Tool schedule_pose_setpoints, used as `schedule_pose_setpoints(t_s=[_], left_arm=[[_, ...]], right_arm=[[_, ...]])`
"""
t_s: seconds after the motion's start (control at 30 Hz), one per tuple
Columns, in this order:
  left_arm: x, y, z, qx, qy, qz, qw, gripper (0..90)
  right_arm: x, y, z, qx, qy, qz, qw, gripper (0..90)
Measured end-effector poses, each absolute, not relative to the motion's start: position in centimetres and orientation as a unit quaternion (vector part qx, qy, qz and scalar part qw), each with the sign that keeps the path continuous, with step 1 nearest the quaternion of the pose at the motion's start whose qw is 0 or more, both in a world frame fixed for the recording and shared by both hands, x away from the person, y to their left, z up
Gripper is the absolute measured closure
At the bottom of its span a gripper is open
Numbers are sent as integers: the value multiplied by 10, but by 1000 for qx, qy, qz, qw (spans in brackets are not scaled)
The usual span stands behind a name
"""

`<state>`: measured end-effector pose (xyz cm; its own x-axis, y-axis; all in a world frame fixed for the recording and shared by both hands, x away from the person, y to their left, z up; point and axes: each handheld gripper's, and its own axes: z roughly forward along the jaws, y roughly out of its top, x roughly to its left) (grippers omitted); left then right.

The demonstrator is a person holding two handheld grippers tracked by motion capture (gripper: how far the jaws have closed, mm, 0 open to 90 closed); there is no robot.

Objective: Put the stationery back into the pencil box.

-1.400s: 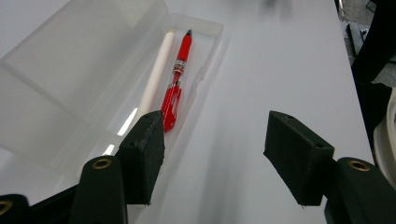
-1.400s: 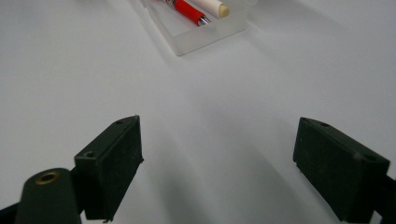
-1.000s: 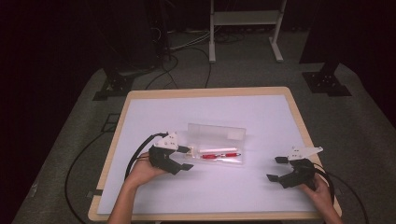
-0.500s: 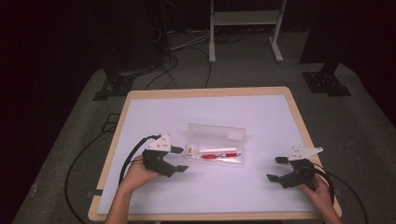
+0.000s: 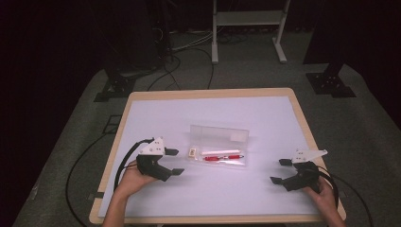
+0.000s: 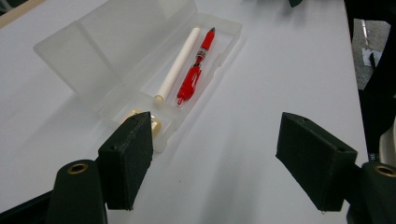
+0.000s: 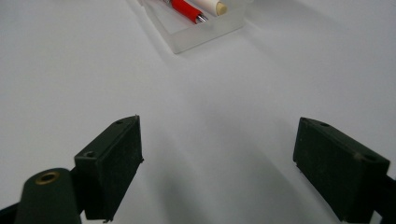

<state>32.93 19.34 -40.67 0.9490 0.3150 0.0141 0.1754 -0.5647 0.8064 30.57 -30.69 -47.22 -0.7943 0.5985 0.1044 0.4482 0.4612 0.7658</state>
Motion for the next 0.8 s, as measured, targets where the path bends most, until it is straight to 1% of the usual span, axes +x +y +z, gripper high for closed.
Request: schedule_pose_setpoints(t_s=[0.8], left_arm=[[315,228,-415,862,179,98,464,224]], right_arm=[[305,-310,-472,318,844,422,94,147]])
